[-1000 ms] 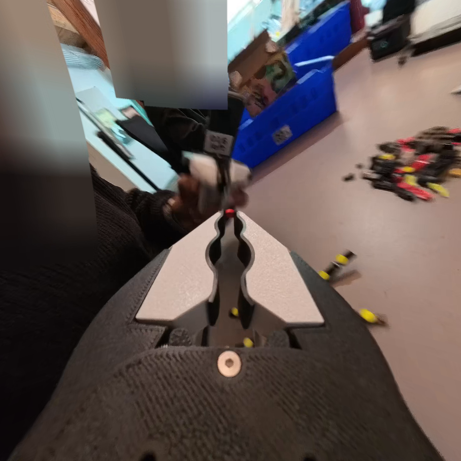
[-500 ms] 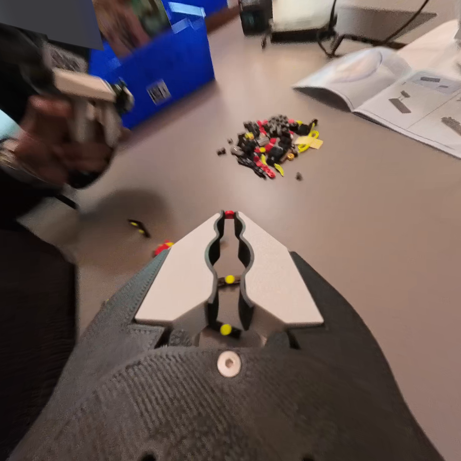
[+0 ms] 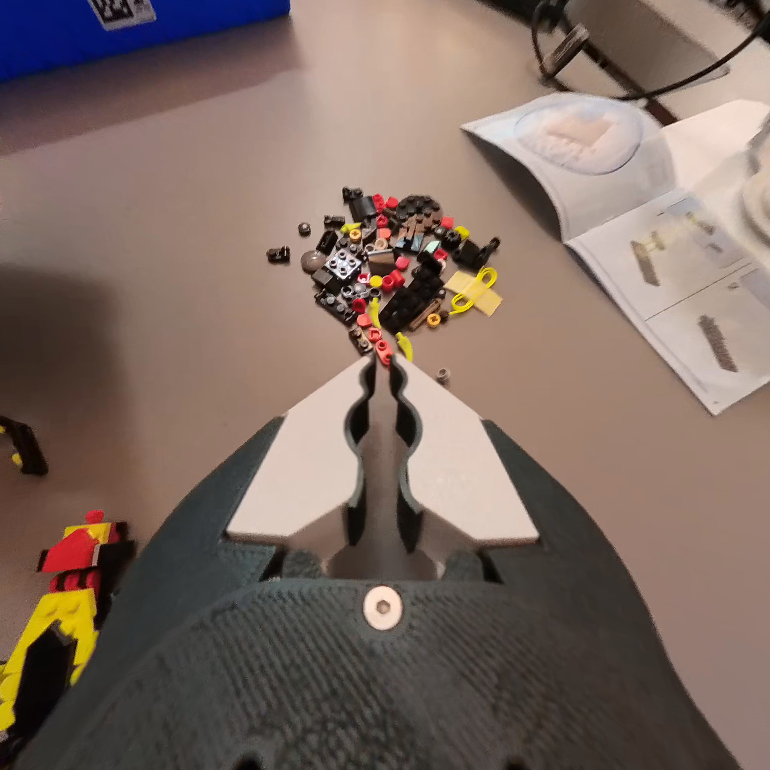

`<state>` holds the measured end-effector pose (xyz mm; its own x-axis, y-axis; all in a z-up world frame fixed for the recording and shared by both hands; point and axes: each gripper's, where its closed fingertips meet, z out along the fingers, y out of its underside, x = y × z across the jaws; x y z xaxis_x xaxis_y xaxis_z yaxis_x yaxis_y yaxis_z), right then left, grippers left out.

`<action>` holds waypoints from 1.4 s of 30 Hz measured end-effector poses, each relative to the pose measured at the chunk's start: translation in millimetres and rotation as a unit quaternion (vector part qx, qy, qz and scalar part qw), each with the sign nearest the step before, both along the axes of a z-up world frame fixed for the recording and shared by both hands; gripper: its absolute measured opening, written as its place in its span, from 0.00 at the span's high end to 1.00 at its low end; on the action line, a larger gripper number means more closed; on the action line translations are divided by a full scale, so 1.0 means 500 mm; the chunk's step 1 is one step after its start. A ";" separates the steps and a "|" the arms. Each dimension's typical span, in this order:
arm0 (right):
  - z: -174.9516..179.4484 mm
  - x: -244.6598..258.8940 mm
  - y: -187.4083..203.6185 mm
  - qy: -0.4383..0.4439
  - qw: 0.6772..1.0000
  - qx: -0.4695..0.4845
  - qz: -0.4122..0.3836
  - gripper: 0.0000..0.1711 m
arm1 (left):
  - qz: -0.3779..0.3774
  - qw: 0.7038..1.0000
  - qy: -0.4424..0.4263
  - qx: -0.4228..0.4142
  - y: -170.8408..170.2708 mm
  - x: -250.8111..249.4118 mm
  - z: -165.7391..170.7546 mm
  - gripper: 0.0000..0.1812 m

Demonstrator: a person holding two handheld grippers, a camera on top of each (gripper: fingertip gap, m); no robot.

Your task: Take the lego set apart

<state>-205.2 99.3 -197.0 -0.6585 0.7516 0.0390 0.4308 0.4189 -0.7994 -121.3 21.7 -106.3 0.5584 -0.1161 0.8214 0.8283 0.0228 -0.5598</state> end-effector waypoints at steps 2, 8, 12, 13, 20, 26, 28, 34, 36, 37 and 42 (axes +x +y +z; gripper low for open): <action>0.018 0.000 0.010 0.010 1.000 -0.020 -0.008 1.00 | -0.002 1.000 -0.002 0.000 0.000 0.000 -0.001 0.98; 0.086 0.023 0.044 0.022 0.996 -0.080 -0.022 0.94 | -0.013 1.000 -0.010 0.003 0.003 0.006 -0.001 0.98; 0.151 0.079 0.084 0.049 0.992 -0.107 -0.034 0.95 | -0.015 1.000 -0.013 -0.002 0.005 0.005 -0.006 0.98; 0.160 0.094 0.093 0.059 0.991 -0.112 -0.041 0.95 | -0.014 1.000 -0.014 -0.004 0.006 0.004 -0.009 0.98; 0.156 0.211 0.020 0.003 0.955 -0.297 -0.013 0.95 | -0.054 0.997 -0.044 -0.015 0.042 0.034 -0.038 0.98; 0.120 0.236 -0.038 -0.042 0.960 -0.271 0.058 0.96 | -0.100 0.993 -0.057 -0.013 0.085 0.083 -0.045 0.98; 0.135 0.241 -0.049 -0.058 0.944 -0.318 0.062 0.94 | -0.103 0.993 -0.048 -0.018 0.087 0.089 -0.047 0.98; 0.141 0.245 -0.057 -0.113 0.911 -0.392 0.062 0.90 | -0.099 0.994 -0.042 -0.002 0.085 0.089 -0.034 0.98; 0.145 0.245 -0.065 -0.126 0.899 -0.415 0.062 0.90 | -0.100 0.994 -0.045 0.008 0.085 0.091 -0.028 0.98; 0.145 0.245 -0.068 -0.128 0.897 -0.418 0.062 0.91 | -0.101 0.994 -0.047 0.012 0.085 0.091 -0.025 0.98; 0.160 0.252 -0.077 -0.143 0.875 -0.456 0.079 0.95 | -0.106 0.993 -0.054 0.022 0.086 0.098 -0.017 0.98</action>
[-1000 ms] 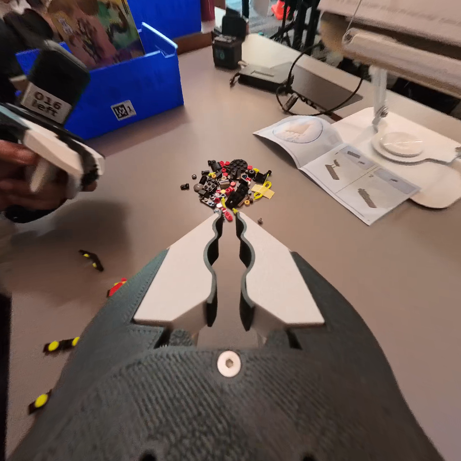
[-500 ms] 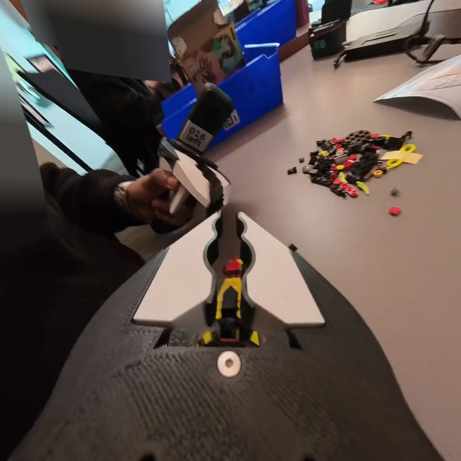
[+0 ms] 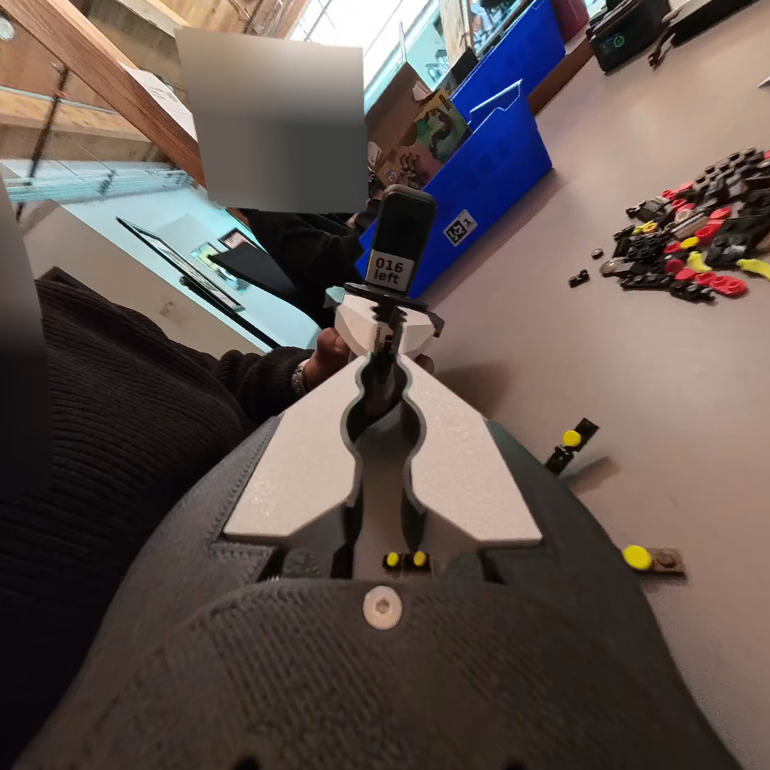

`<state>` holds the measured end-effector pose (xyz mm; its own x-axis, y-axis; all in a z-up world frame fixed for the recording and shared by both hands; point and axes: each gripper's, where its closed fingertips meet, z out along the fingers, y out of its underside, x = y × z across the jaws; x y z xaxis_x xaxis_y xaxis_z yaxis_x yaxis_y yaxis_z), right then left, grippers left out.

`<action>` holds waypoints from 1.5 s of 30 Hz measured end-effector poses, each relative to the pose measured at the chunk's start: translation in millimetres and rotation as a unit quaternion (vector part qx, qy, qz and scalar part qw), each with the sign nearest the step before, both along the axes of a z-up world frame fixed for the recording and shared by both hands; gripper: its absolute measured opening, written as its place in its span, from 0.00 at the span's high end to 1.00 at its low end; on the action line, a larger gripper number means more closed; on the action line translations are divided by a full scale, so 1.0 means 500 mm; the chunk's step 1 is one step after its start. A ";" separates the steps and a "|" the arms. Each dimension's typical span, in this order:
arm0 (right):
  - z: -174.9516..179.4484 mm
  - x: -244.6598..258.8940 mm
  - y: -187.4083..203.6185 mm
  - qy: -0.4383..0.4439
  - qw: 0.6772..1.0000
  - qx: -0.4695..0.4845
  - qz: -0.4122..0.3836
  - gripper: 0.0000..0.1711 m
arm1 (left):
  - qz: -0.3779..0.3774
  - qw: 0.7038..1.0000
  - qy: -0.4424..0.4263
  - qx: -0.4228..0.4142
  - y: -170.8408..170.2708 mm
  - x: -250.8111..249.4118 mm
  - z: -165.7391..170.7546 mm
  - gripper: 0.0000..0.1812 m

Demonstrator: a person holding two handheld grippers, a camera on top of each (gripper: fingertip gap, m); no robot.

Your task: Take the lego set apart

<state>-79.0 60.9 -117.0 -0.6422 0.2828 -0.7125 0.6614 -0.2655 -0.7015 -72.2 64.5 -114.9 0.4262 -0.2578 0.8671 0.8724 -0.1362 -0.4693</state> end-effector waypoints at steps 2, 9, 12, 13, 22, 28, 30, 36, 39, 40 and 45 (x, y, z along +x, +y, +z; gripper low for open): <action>0.004 0.001 0.001 -0.013 1.000 -0.024 0.004 0.95 | 0.000 1.000 0.000 0.003 0.000 0.002 0.003 0.98; 0.003 0.008 -0.002 -0.020 0.999 -0.026 0.014 0.96 | -0.011 0.999 0.045 -0.018 -0.002 0.013 -0.001 0.98; 0.002 0.009 -0.004 -0.021 0.999 -0.023 0.014 0.96 | -0.008 0.998 0.062 -0.026 -0.003 0.013 -0.003 0.98; 0.001 0.009 -0.004 -0.017 1.000 -0.017 0.014 0.96 | -0.008 0.998 0.059 -0.028 -0.002 0.014 -0.004 0.98; 0.017 0.019 -0.006 0.057 0.996 0.069 0.005 0.97 | -0.002 0.999 0.049 -0.012 -0.002 0.015 0.010 0.98; 0.038 0.020 0.013 0.060 0.996 0.060 -0.012 1.00 | 0.078 0.997 0.013 0.020 -0.017 -0.032 0.036 1.00; 0.034 0.001 0.079 0.067 0.993 0.076 -0.062 1.00 | 0.154 0.987 -0.025 0.047 -0.095 -0.129 0.042 1.00; 0.014 -0.013 0.069 0.069 0.990 0.109 -0.053 1.00 | 0.111 0.993 0.034 0.017 -0.062 -0.086 0.044 1.00; -0.001 -0.012 0.068 0.072 0.987 0.135 -0.051 1.00 | 0.099 0.995 0.027 -0.009 -0.061 -0.085 0.016 1.00; 0.003 -0.013 0.071 0.067 0.988 0.126 -0.053 1.00 | 0.099 0.995 0.018 -0.006 -0.063 -0.089 0.015 1.00; -0.009 -0.012 0.072 0.062 0.989 0.127 -0.043 1.00 | 0.087 0.996 0.012 -0.012 -0.053 -0.082 0.006 1.00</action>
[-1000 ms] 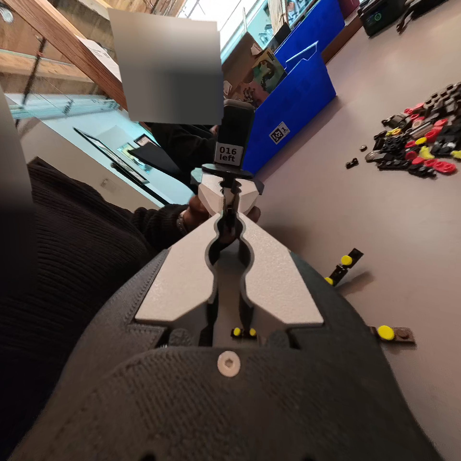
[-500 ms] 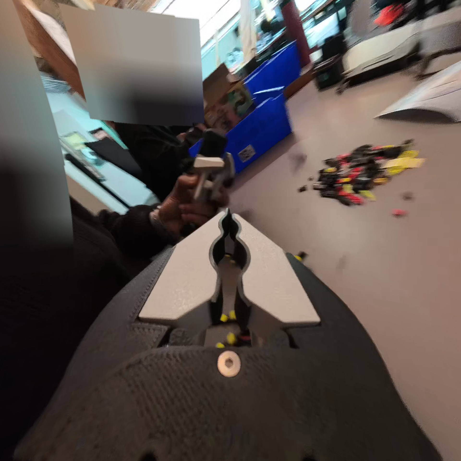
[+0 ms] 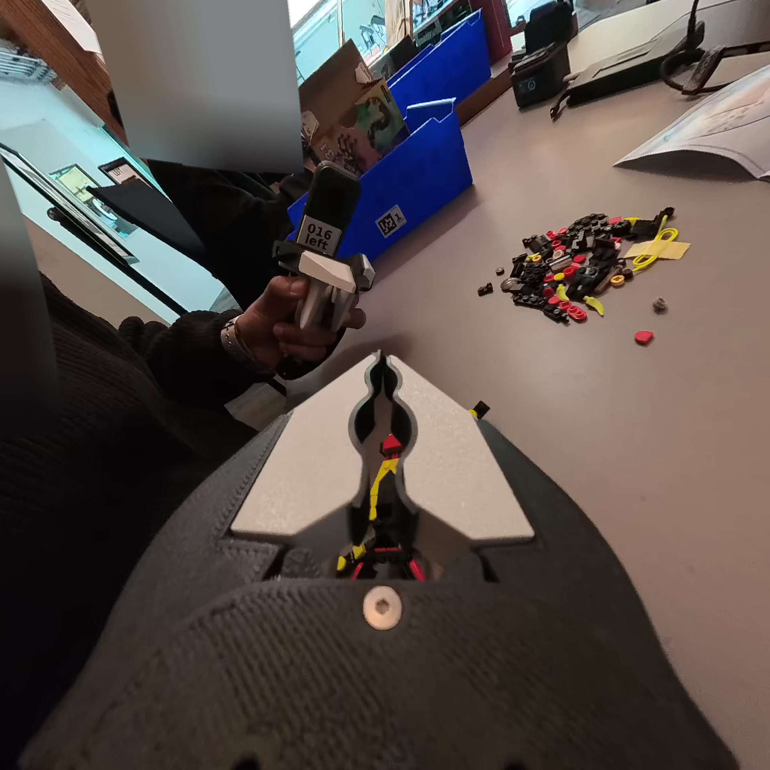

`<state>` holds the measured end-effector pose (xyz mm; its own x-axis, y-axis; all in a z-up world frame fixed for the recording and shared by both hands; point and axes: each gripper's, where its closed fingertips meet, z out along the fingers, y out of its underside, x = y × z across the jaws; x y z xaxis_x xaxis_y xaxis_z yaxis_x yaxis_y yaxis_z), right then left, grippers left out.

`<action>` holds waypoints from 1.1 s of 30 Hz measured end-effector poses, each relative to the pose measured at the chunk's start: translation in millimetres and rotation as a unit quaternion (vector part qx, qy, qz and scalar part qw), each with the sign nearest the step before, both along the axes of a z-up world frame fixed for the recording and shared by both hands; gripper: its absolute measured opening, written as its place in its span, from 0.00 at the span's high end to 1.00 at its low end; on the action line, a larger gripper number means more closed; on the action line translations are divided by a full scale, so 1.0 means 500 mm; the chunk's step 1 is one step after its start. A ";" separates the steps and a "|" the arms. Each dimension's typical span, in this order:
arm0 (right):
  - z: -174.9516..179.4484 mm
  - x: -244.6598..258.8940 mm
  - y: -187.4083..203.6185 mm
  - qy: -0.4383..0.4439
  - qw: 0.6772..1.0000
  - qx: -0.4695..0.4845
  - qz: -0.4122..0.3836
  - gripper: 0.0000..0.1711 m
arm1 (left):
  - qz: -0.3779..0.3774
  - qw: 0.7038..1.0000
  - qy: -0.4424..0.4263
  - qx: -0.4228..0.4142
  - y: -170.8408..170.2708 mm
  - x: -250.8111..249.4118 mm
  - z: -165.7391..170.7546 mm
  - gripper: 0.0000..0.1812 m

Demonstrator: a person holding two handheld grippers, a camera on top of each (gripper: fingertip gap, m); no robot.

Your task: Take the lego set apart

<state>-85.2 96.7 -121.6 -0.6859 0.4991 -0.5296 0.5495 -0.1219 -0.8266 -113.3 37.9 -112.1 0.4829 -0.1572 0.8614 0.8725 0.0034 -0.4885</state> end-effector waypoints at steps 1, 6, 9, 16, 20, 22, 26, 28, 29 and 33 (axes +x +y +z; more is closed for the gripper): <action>-0.001 0.001 -0.001 0.002 1.000 0.002 0.001 1.00 | -0.003 1.000 -0.002 -0.002 0.001 0.001 -0.002 1.00; -0.010 0.002 -0.003 0.006 1.000 0.017 0.004 1.00 | 0.009 1.000 -0.005 -0.019 -0.005 -0.012 -0.016 1.00; -0.019 -0.002 0.002 0.009 0.999 0.035 -0.003 1.00 | 0.014 1.000 -0.005 -0.027 -0.007 -0.018 -0.022 1.00; -0.094 -0.021 0.058 -0.003 0.982 0.185 -0.044 0.97 | 0.006 0.998 -0.020 -0.052 -0.001 -0.014 -0.044 1.00; -0.088 -0.016 0.104 0.019 0.973 0.228 -0.041 0.94 | 0.004 0.998 -0.029 -0.050 -0.002 -0.015 -0.046 1.00; -0.093 -0.006 0.109 0.011 0.975 0.220 -0.030 0.93 | 0.002 0.998 -0.031 -0.052 -0.001 -0.014 -0.048 1.00; -0.121 0.007 0.068 -0.002 0.974 0.227 0.011 0.89 | 0.000 0.998 -0.040 -0.049 0.002 -0.014 -0.050 1.00; -0.144 0.012 0.052 -0.003 0.963 0.269 0.029 0.87 | -0.004 0.998 -0.043 -0.045 0.003 -0.011 -0.047 1.00; -0.152 0.015 0.043 -0.004 0.959 0.282 0.037 0.84 | -0.007 0.998 -0.044 -0.042 0.004 -0.009 -0.045 1.00; -0.178 0.024 0.013 -0.025 0.950 0.307 0.054 0.79 | -0.012 0.998 -0.043 -0.041 0.008 -0.003 -0.044 1.00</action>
